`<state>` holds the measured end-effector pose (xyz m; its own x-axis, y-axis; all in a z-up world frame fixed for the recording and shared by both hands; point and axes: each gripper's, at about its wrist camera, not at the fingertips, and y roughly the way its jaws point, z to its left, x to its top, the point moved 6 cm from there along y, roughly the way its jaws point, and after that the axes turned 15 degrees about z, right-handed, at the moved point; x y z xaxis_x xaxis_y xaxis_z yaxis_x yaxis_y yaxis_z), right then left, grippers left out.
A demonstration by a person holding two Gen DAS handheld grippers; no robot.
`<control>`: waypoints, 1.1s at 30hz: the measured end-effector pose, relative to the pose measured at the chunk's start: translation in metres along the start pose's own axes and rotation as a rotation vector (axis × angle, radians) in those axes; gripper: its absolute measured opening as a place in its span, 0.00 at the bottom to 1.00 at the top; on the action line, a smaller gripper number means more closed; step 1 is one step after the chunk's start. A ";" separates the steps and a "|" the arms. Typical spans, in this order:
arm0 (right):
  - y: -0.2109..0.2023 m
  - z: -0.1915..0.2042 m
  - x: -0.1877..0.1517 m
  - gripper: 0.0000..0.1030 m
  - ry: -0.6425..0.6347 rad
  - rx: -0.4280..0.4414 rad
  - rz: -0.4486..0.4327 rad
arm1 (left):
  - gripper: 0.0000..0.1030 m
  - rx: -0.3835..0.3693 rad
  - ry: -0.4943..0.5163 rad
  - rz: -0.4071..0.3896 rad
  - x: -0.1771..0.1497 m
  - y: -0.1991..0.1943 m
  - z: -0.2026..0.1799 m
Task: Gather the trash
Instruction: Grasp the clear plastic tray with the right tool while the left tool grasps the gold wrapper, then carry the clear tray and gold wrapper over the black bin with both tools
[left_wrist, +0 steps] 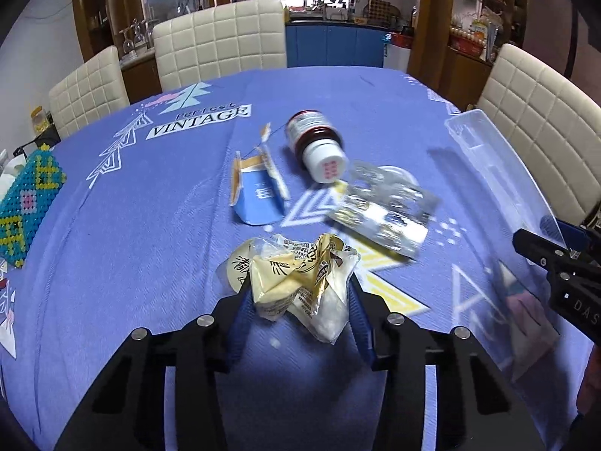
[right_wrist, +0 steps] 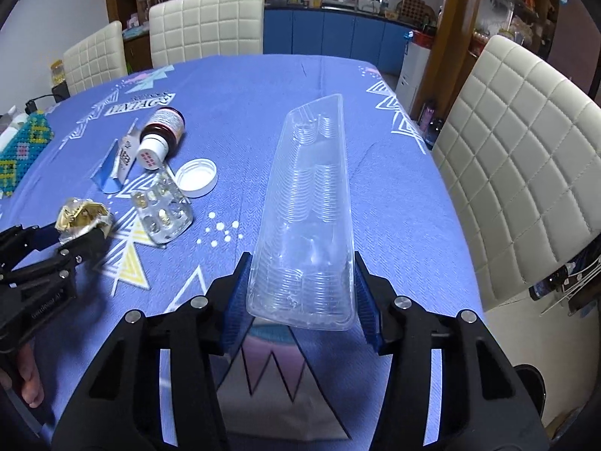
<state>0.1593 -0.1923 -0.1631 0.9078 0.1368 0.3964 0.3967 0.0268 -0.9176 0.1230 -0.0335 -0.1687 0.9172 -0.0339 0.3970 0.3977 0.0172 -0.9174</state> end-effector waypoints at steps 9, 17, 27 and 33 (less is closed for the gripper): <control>-0.030 -0.032 -0.041 0.51 0.003 0.004 -0.046 | 0.43 0.003 0.067 -0.067 -0.020 -0.039 -0.051; -0.056 -0.081 -0.081 0.51 0.070 0.018 -0.098 | 0.43 0.006 0.155 -0.115 -0.038 -0.067 -0.113; -0.076 -0.148 -0.132 0.51 0.189 0.010 -0.143 | 0.43 -0.021 0.301 -0.145 -0.051 -0.085 -0.197; -0.083 -0.191 -0.164 0.52 0.277 -0.019 -0.157 | 0.43 -0.056 0.400 -0.152 -0.059 -0.090 -0.254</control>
<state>0.0035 -0.4057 -0.1464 0.8366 -0.1424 0.5290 0.5353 0.0072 -0.8446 0.0268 -0.2865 -0.1170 0.7620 -0.4171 0.4953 0.5154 -0.0723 -0.8539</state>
